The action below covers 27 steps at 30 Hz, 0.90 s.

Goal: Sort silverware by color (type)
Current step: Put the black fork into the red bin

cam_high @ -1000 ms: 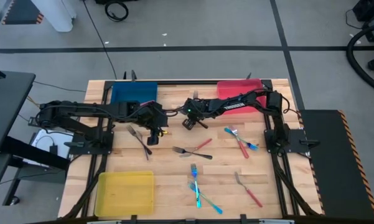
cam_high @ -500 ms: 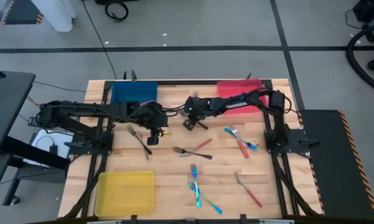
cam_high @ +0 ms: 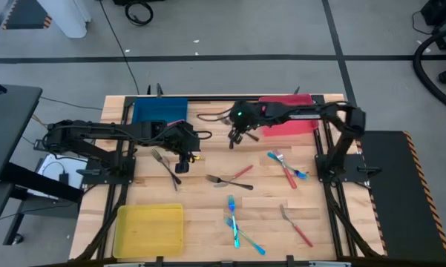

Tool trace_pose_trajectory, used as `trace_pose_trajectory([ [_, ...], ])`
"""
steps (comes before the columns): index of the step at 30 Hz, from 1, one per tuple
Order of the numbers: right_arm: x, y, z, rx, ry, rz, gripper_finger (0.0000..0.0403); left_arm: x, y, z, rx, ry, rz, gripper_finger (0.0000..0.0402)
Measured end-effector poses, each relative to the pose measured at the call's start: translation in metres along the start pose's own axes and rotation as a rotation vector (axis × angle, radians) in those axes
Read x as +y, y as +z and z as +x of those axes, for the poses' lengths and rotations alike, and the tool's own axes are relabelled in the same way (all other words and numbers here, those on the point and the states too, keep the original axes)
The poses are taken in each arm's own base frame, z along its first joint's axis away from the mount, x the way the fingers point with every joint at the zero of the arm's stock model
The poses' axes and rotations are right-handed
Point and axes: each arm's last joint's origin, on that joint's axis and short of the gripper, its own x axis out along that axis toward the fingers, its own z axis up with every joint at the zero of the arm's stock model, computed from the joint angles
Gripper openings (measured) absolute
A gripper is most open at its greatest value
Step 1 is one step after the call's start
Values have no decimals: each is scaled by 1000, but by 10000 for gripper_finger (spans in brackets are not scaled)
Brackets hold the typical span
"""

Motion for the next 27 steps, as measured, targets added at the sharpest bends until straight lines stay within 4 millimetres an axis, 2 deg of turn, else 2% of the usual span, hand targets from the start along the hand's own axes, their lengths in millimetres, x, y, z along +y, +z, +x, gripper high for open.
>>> trace_pose_trajectory([
  [8, -34, -1, -70, -13, -102, 7, 11, 0, 0, 0, -1, 0, -1, 137],
  [12, -53, -14, -99, 55, -215, 35, 11, 0, 0, 0, -1, 0, -28, 137],
  [16, -65, -27, -118, 130, -310, 67, 11, -1, -1, 0, 7, -2, -50, 137],
  [20, -75, -42, -122, 147, -319, 105, 12, -1, -2, 0, 21, -5, -51, 137],
  [27, -94, -79, -105, 175, -330, 121, 12, -1, 1, 0, -5, -2, -51, 137],
])
